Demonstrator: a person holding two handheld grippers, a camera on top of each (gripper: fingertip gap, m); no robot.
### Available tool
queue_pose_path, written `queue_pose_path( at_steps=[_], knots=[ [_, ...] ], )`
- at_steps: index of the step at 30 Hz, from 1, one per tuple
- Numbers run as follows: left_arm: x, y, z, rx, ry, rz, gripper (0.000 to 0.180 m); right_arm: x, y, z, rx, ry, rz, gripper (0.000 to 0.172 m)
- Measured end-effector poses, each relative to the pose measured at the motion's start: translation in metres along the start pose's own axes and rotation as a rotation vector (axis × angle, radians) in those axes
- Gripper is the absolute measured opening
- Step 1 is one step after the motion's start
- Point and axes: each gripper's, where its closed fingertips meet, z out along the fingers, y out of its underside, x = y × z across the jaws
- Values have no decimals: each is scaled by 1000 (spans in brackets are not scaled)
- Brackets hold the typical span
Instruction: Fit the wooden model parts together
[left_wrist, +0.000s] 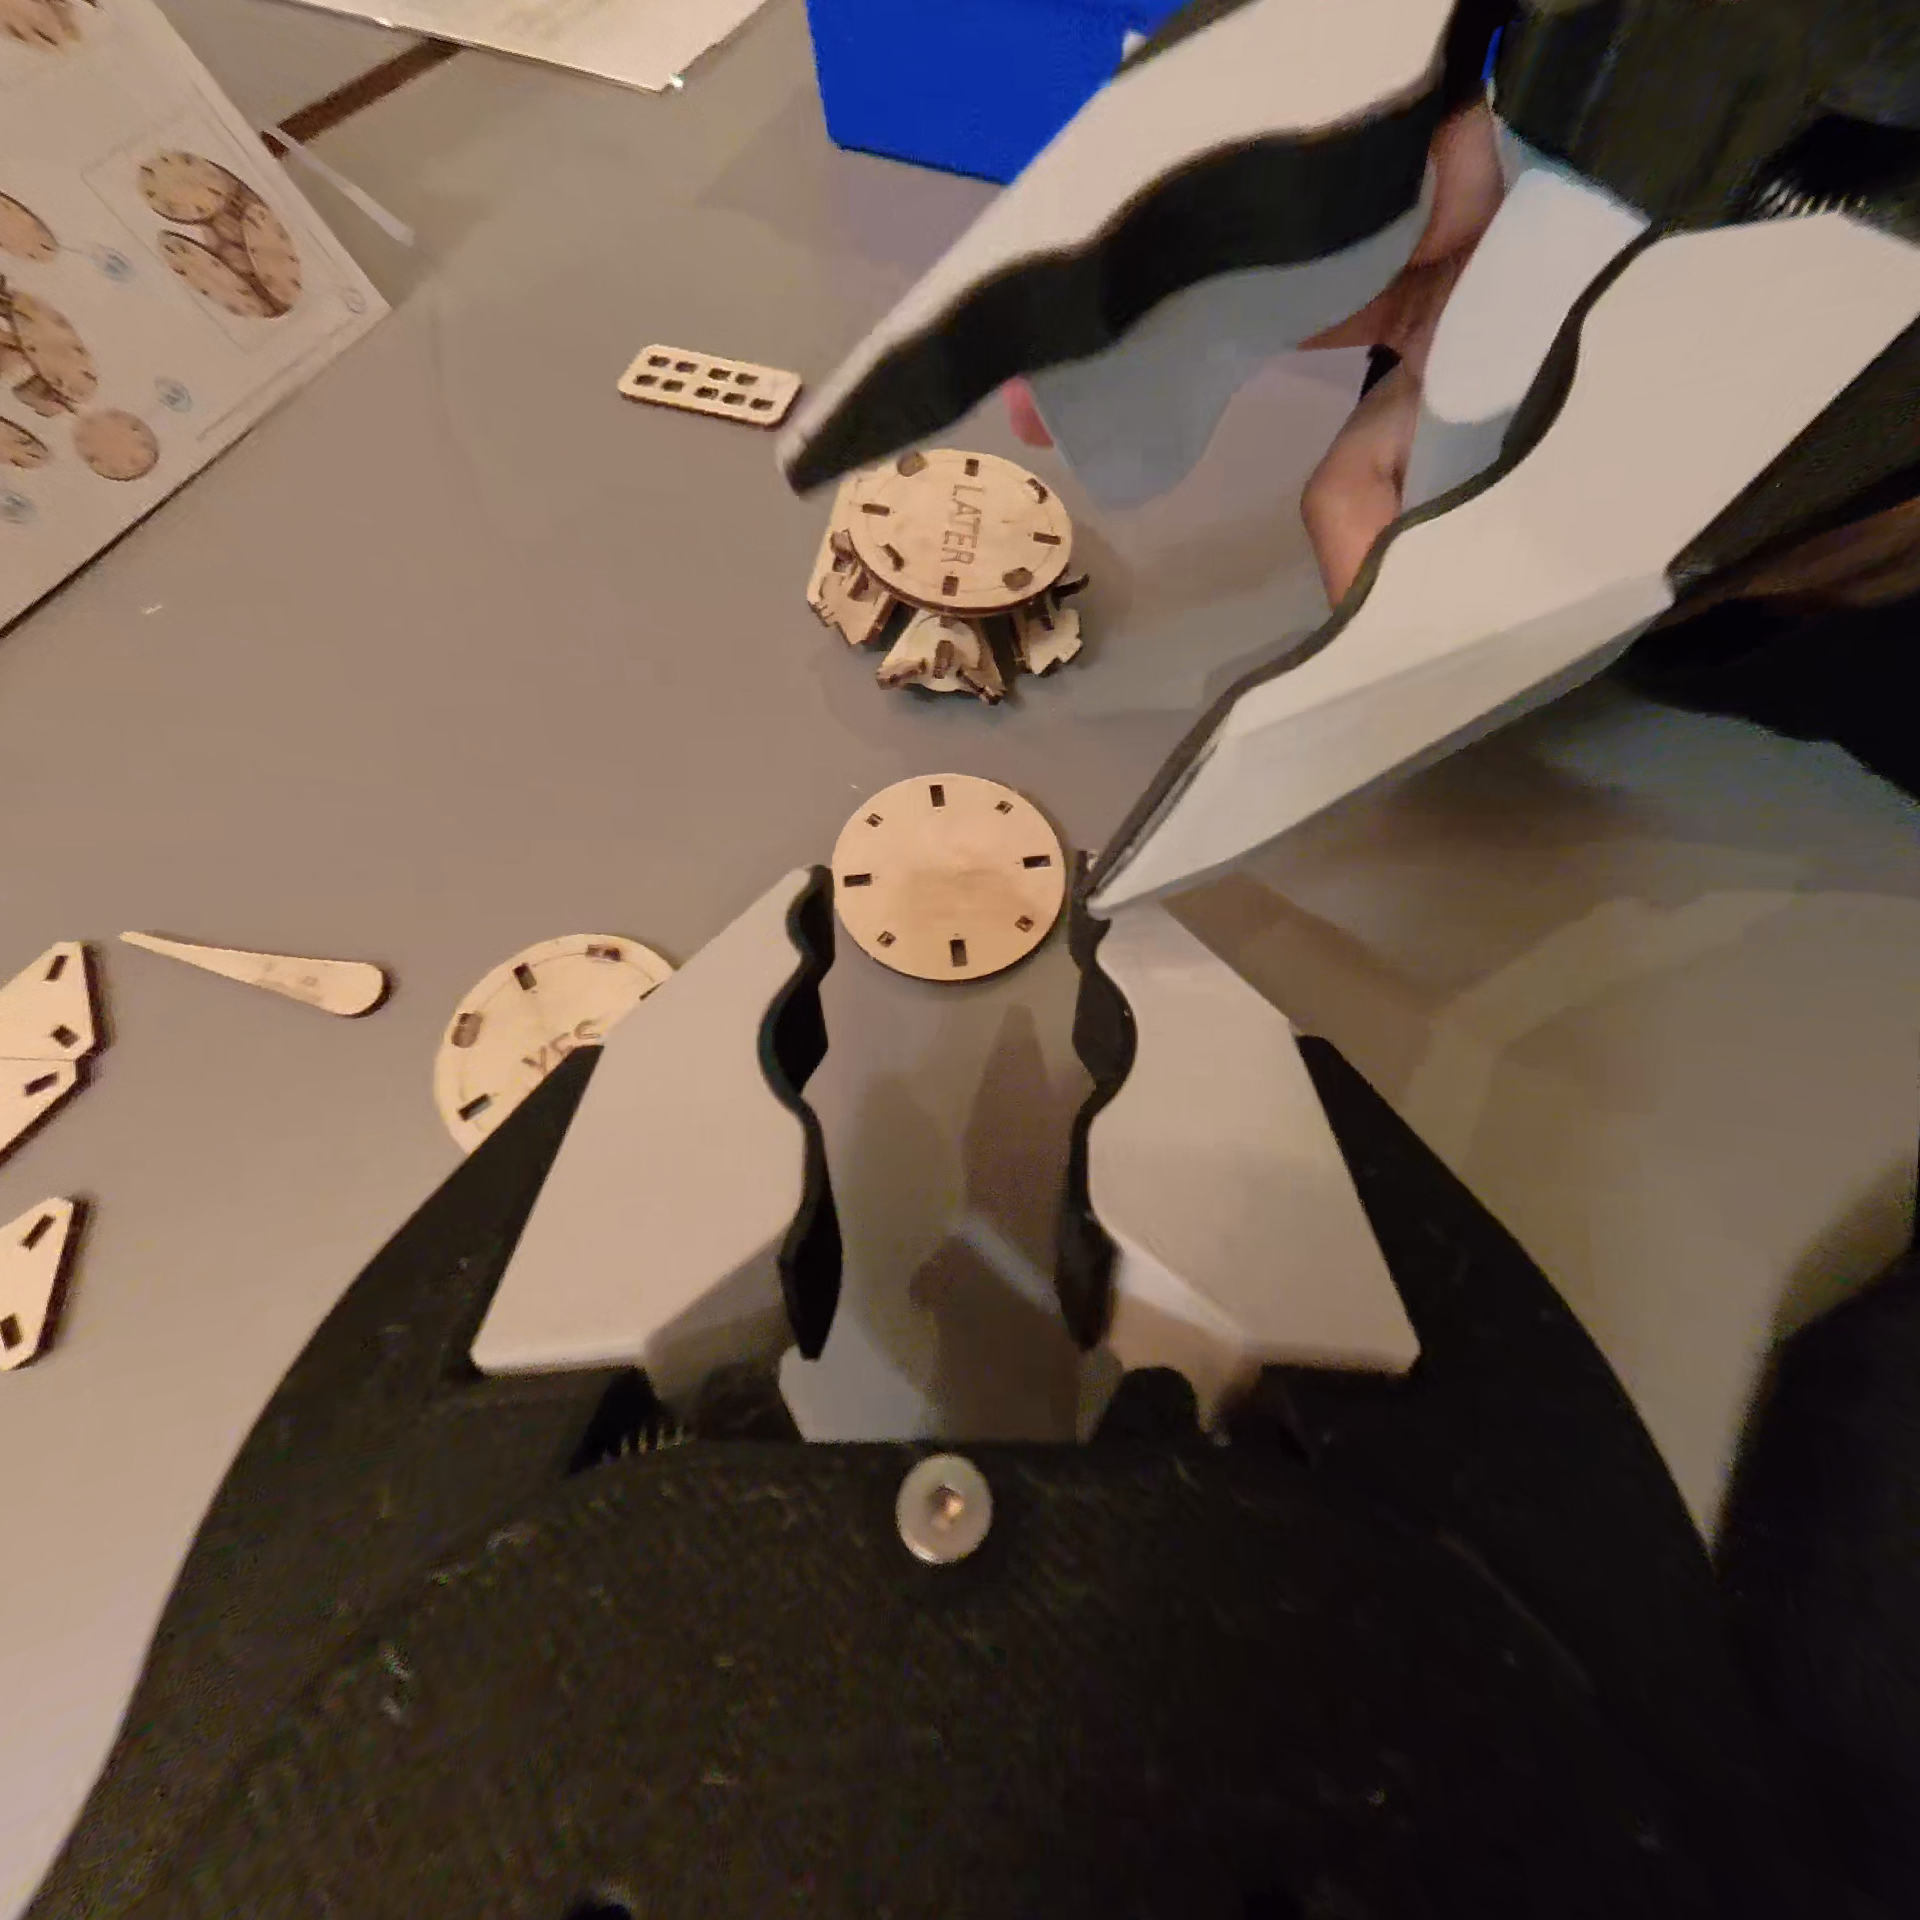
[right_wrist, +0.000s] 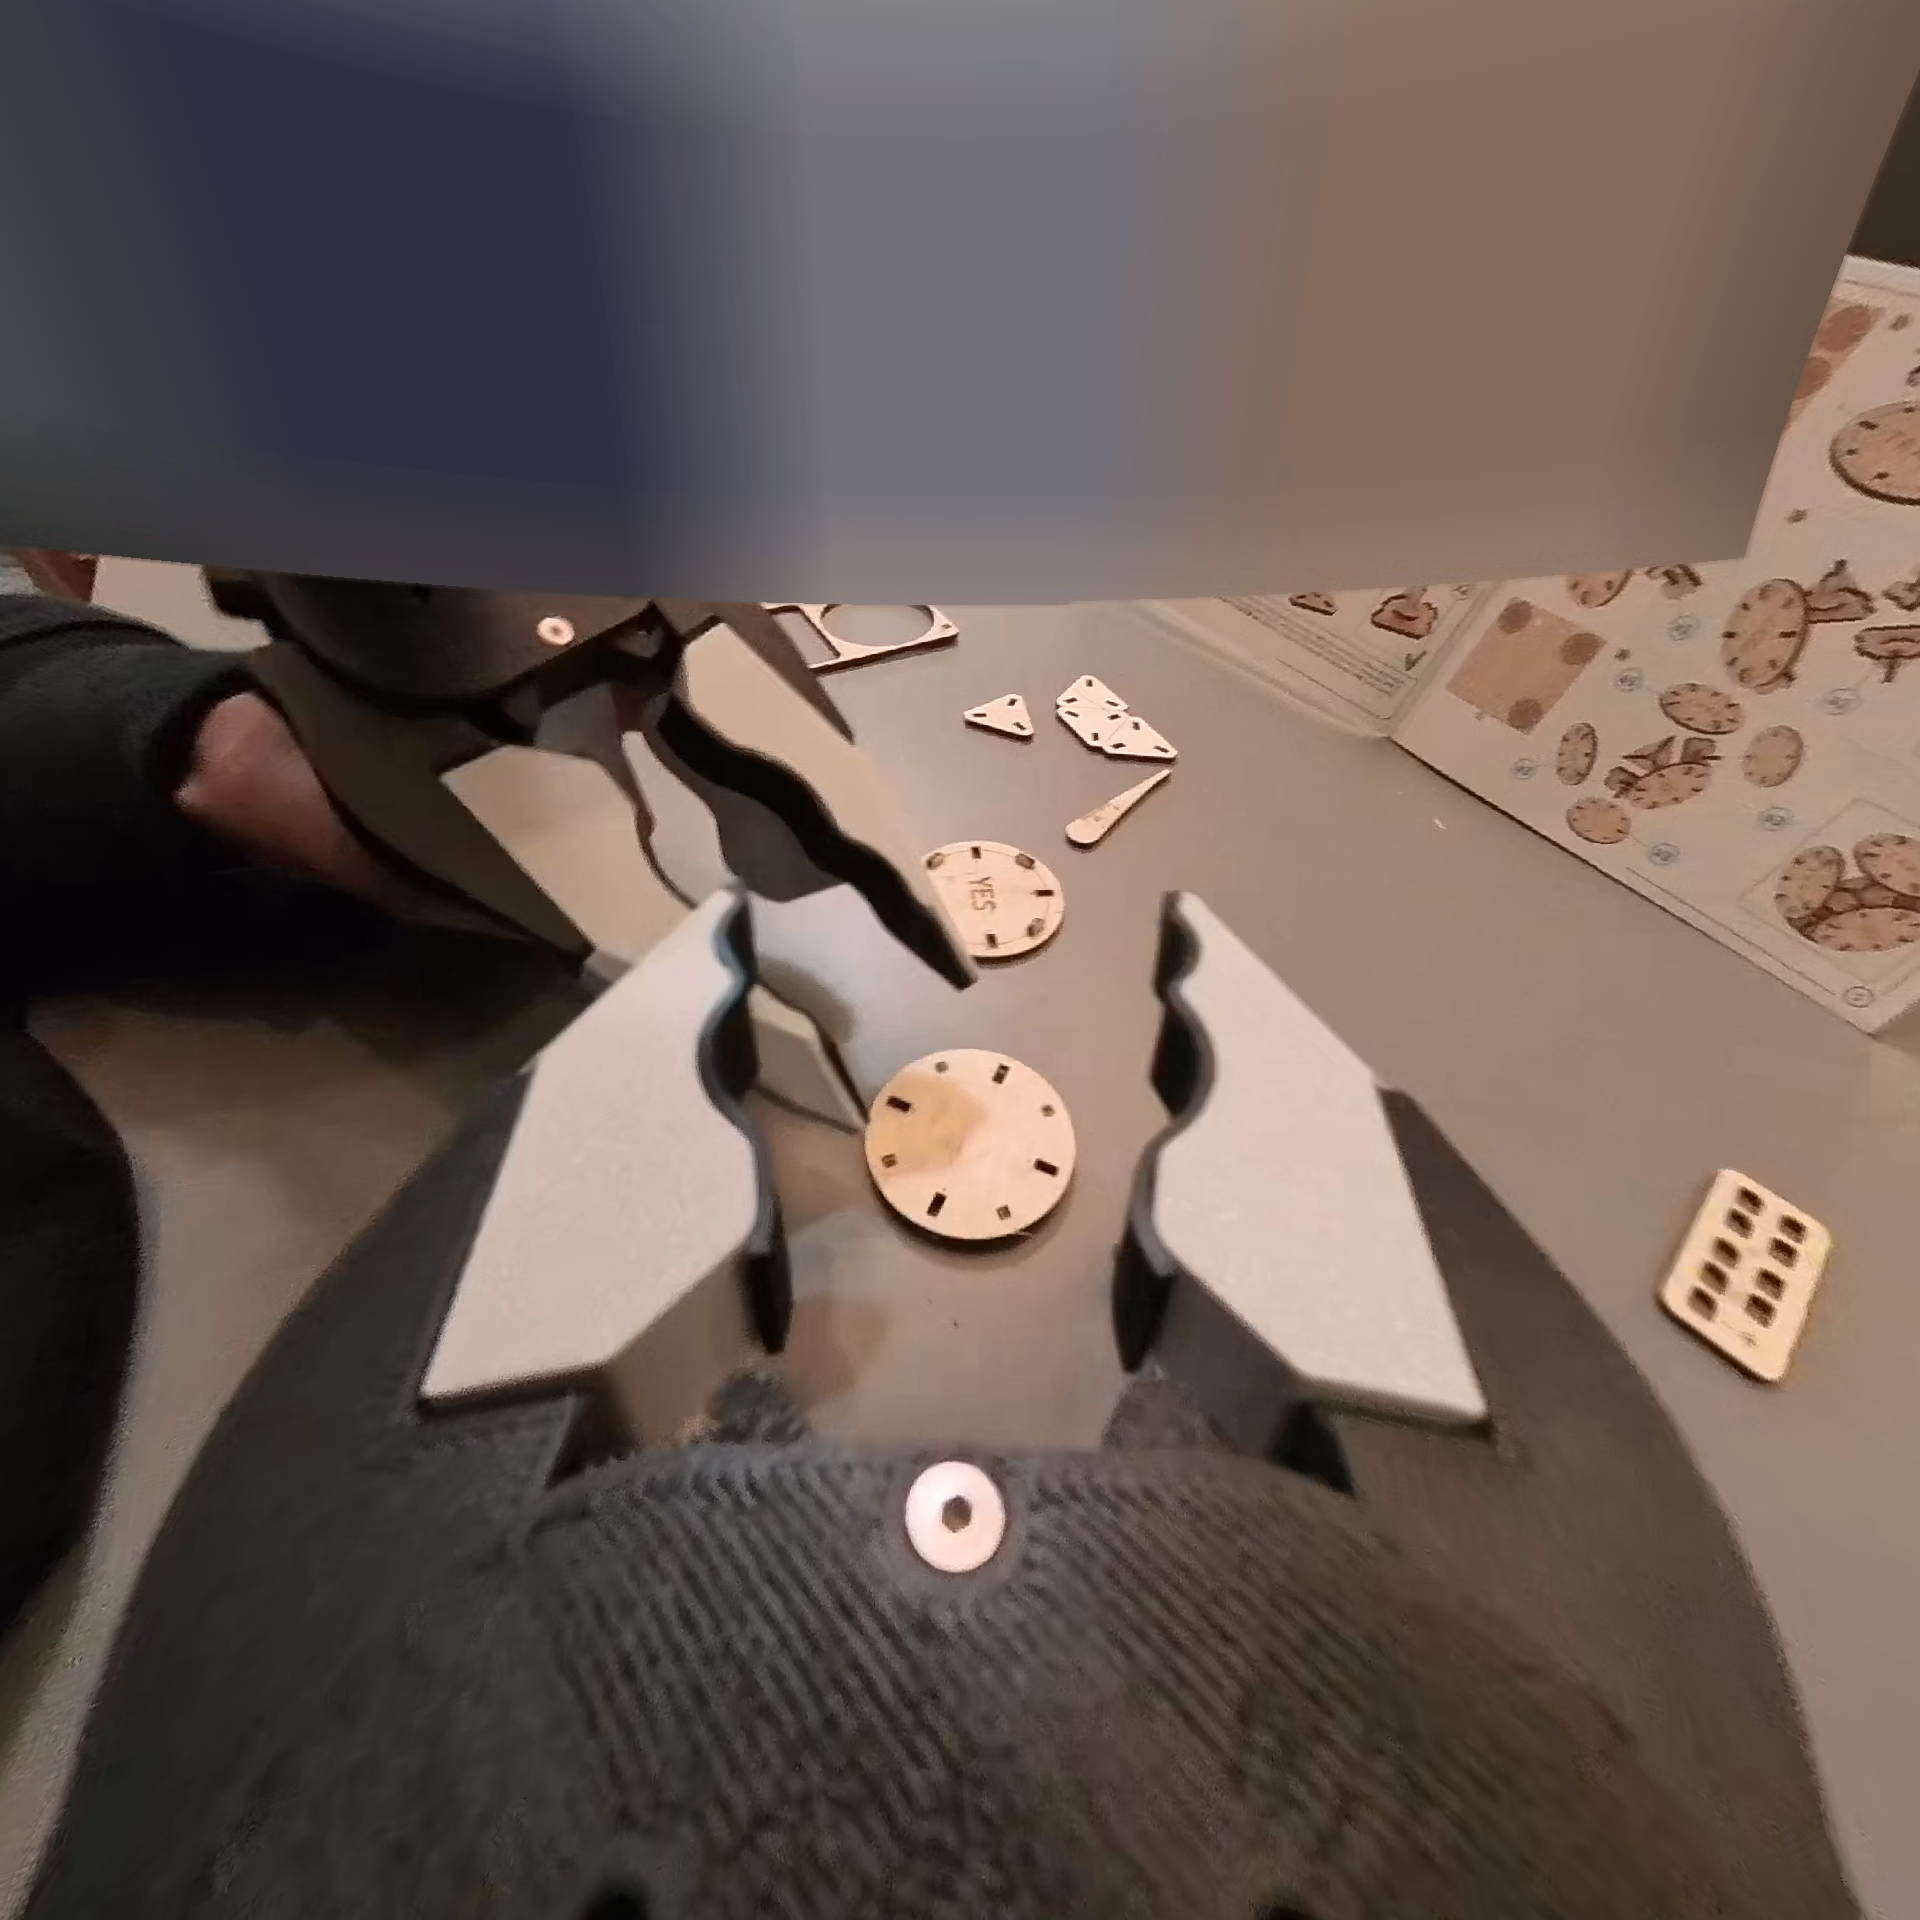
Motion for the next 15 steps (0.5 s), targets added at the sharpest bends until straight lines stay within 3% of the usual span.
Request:
queue_pose_path(
  at_steps=[6,9,15],
  knots=[
    [-7,-3,-3,24,-41,9,44,-6,4,2,-23,-19,-42,58],
    [-5,-3,-2,21,-39,17,24,-8,5,2,-25,-27,-47,54],
    [-7,-6,-3,37,-54,20,14,-6,4,1,-20,-29,-32,53]
  ],
)
